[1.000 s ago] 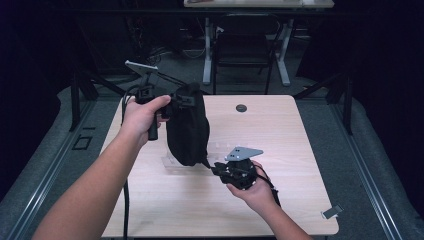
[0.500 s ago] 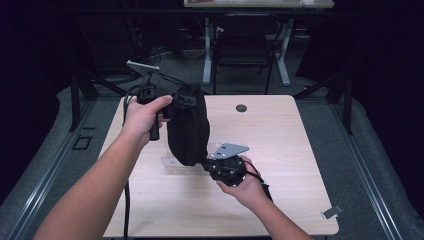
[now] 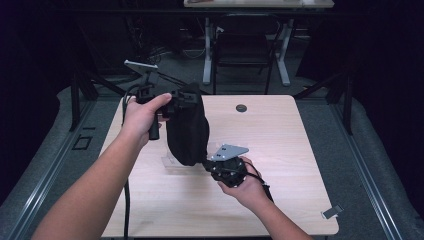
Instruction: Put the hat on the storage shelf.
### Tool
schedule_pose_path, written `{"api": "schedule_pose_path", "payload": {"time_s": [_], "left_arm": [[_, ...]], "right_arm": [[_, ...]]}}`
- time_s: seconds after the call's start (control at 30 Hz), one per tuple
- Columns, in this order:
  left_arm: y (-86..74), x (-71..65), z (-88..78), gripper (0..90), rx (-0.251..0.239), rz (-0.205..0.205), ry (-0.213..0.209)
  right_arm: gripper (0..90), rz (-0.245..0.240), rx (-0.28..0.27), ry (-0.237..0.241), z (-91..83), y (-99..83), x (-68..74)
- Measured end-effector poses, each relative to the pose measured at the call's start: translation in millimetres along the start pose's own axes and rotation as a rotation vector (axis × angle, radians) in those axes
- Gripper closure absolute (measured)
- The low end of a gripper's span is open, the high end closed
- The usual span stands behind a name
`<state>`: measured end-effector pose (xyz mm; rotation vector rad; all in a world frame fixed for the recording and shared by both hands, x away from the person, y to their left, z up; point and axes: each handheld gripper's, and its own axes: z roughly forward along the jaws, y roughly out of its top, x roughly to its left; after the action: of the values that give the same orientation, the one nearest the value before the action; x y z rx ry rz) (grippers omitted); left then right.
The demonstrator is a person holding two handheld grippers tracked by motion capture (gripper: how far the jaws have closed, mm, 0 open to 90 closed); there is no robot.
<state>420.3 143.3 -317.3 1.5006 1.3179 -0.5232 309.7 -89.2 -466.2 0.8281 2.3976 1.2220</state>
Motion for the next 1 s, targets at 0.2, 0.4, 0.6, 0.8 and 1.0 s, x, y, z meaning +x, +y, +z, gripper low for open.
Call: {"api": "schedule_pose_path", "payload": {"time_s": [0.2, 0.4, 0.6, 0.8, 1.0], "left_arm": [[0.2, 3.2, 1.3, 79.9, 0.016, 0.003, 0.035], [-2.0, 3.2, 8.4, 89.9, 0.056, 0.012, 0.052], [-2.6, 3.7, 9.6, 89.9, 0.061, 0.008, 0.046], [-4.7, -0.2, 8.7, 81.1, 0.056, 0.024, 0.026], [-3.0, 3.0, -2.5, 71.4, 0.019, 0.026, 0.038]], "right_arm": [[85.7, 0.013, -0.002, 0.006, 1.1, 1.1, -1.1], [80.1, 0.009, -0.005, -0.005, 3.2, 2.8, -0.5], [84.9, -0.004, 0.010, -0.008, 5.6, 2.1, -1.4], [85.7, -0.018, 0.011, -0.031, 3.3, -2.7, -0.5], [86.0, -0.023, 0.020, -0.038, 1.0, -9.2, -0.8]]}}
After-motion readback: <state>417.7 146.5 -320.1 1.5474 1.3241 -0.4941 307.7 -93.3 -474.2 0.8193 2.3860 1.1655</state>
